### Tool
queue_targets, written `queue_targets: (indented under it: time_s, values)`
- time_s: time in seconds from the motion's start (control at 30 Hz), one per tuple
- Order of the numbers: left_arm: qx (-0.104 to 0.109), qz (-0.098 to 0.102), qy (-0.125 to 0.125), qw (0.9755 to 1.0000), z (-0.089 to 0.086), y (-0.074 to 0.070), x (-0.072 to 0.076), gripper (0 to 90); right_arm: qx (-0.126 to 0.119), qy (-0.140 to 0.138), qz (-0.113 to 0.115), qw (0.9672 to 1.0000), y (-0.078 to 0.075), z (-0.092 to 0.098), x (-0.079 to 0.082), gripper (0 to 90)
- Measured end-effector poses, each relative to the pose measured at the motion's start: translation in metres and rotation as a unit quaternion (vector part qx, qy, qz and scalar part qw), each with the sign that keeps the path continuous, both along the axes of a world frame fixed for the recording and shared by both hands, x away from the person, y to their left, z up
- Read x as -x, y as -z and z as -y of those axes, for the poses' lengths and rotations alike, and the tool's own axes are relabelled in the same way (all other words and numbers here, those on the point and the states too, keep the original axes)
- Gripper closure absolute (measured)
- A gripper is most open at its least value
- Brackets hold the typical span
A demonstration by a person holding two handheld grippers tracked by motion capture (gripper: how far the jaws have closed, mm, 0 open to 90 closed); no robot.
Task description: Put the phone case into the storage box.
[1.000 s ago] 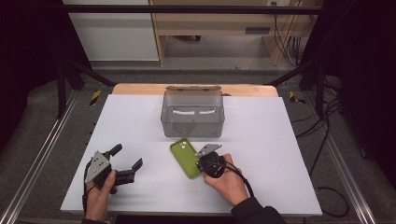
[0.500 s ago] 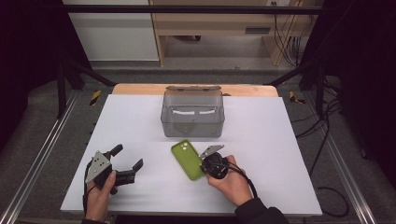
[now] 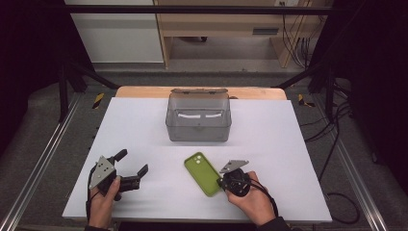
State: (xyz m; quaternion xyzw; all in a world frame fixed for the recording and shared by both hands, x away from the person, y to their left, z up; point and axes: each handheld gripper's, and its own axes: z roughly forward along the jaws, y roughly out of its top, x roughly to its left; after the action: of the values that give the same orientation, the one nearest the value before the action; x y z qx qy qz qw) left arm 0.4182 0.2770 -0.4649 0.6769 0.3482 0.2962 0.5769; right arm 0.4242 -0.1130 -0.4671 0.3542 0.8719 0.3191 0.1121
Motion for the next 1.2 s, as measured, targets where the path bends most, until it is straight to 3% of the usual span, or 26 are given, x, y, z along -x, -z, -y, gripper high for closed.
queue_targets:
  time_s: [0.07, 0.13, 0.23, 0.3, 0.73, 0.9, 1.2]
  values:
    - [-0.001, 0.001, 0.000, 1.0000, 0.000, 0.000, 0.000, 2.1, -0.005, 0.001, 0.008, 1.0000, -0.001, -0.001, 0.001, 89.9]
    - [0.000, 0.001, -0.001, 1.0000, -0.001, 0.000, 0.000, 2.1, -0.030, 0.003, 0.027, 0.9992, -0.004, -0.004, 0.003, 84.1]
    - [0.001, -0.001, -0.001, 1.0000, 0.000, 0.000, 0.000, 2.1, -0.036, 0.005, 0.036, 0.9987, -0.006, -0.008, 0.005, 80.0]
    - [0.000, 0.000, 0.000, 1.0000, 0.000, 0.000, 0.000, 2.1, -0.044, 0.008, 0.046, 0.9980, -0.007, -0.014, 0.007, 70.5]
    - [0.000, 0.001, 0.001, 1.0000, 0.000, 0.000, 0.000, 2.1, -0.036, 0.011, 0.048, 0.9982, -0.006, -0.034, 0.014, 36.5]
    - [0.000, 0.000, 0.001, 1.0000, 0.000, 0.000, 0.000, 2.1, -0.031, 0.006, 0.051, 0.9982, -0.005, -0.040, 0.018, 30.5]
    - [0.000, -0.001, 0.003, 1.0000, 0.000, 0.000, 0.000, 2.1, -0.016, 0.000, 0.052, 0.9985, 0.000, -0.054, 0.024, 11.6]
